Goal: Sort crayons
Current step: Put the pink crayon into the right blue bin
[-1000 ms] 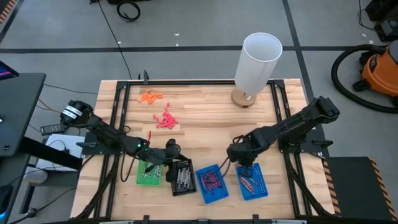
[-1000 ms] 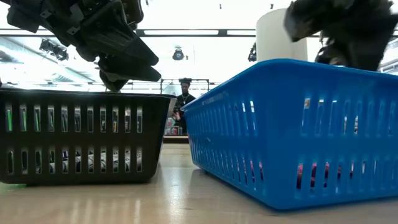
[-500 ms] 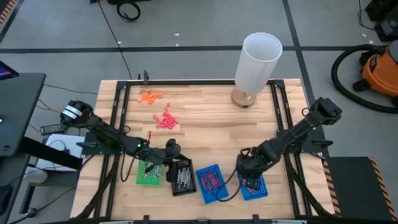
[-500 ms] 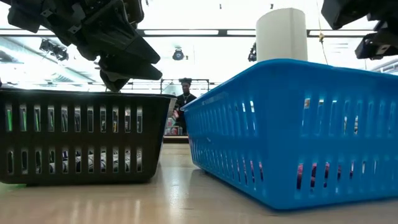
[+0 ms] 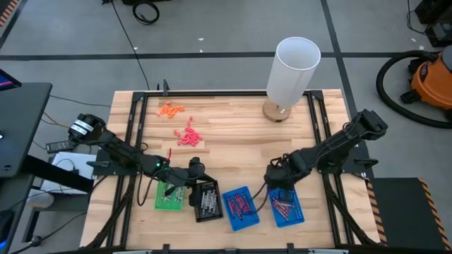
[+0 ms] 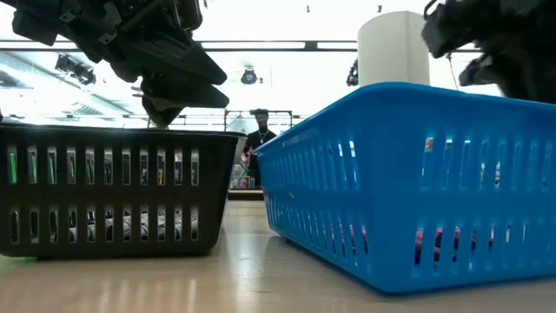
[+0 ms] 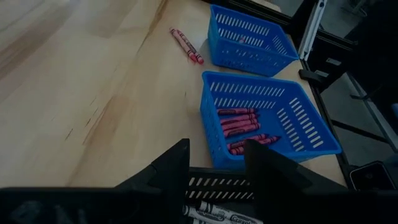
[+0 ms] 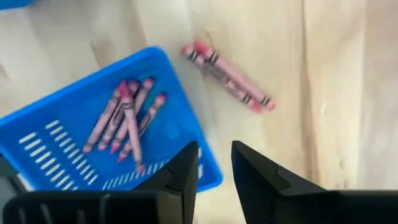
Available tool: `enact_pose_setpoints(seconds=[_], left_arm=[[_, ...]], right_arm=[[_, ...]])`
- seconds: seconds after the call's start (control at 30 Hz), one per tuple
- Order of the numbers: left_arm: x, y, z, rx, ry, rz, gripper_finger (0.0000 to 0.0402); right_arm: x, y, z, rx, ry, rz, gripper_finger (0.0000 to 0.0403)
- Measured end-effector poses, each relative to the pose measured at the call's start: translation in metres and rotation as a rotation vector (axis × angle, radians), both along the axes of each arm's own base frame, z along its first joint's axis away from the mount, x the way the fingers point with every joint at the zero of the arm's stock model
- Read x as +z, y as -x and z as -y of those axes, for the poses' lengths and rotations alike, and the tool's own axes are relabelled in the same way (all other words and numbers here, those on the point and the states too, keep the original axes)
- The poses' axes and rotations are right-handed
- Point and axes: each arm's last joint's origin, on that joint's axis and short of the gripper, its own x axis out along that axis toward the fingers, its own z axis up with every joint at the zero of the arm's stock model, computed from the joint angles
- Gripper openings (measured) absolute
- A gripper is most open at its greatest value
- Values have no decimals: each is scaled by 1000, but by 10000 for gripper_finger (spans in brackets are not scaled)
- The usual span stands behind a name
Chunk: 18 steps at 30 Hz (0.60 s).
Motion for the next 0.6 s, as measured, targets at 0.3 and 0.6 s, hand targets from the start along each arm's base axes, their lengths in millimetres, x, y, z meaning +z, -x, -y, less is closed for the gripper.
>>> enact_pose_setpoints(seconds=[0.3, 0.6], left_arm=[[1, 0, 0, -7, -10, 12, 165], [1, 0, 0, -8, -12, 12, 165]], right_arm=[[-25, -15, 25, 153, 111, -43, 109], [-45, -25, 35, 303, 90, 64, 156]])
